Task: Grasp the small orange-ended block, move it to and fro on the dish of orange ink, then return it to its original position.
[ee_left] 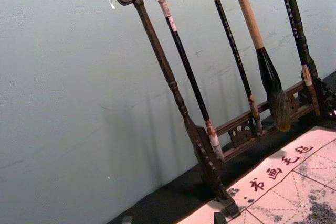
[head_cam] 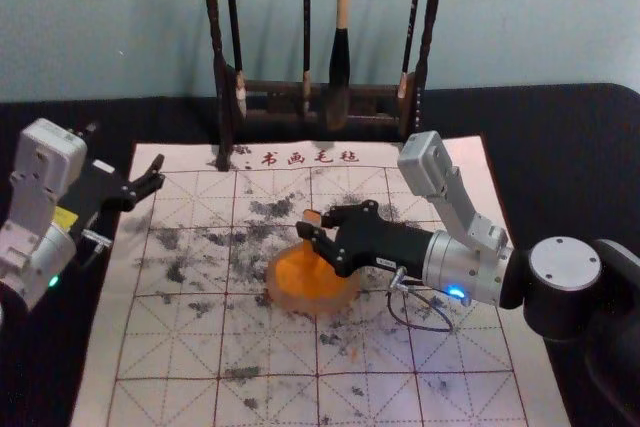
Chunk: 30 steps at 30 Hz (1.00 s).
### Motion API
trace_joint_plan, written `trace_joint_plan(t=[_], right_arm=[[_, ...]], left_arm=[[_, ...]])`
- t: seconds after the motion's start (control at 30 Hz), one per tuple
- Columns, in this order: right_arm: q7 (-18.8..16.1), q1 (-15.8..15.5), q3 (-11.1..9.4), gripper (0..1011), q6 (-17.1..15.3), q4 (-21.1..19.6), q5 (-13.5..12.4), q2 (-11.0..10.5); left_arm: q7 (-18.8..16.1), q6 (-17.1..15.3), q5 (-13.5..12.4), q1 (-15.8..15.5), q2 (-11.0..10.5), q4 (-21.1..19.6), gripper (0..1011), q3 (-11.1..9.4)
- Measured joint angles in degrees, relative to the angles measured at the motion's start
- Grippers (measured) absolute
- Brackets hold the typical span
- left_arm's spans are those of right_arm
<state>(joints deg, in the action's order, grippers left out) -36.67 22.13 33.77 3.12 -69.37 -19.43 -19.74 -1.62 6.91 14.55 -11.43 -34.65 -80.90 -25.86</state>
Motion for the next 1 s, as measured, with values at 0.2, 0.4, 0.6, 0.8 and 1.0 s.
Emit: trace_joint_plan(t=[0.2, 0.4, 0.6, 0.8, 1.0], right_arm=[[0.0, 0.1, 0.3, 111, -0.3, 0.2, 0.4, 0.1], [0.5, 0.2, 0.3, 111, -0.4, 0.5, 0.6, 0.3], [0.9, 0.2, 0.1, 111, -0.4, 0.7, 0.7, 0.5], [1.0, 0.2, -0.1, 111, -0.4, 0.6, 0.9, 0.3], [0.7, 0.0, -0.1, 111, -0.7, 0.2, 1.1, -0.2]], left_arm=[[0.0, 0.0, 0.0, 0.0, 0.0, 0.0, 1002, 0.0], [0.0, 0.0, 0.0, 0.0, 0.0, 0.0, 1001, 0.0], [0.0, 0.0, 0.0, 0.0, 0.0, 0.0, 1001, 0.0], [0.0, 0.0, 0.0, 0.0, 0.0, 0.0, 1001, 0.0], [0.0, 0.0, 0.0, 0.0, 0.0, 0.0, 1001, 0.0]])
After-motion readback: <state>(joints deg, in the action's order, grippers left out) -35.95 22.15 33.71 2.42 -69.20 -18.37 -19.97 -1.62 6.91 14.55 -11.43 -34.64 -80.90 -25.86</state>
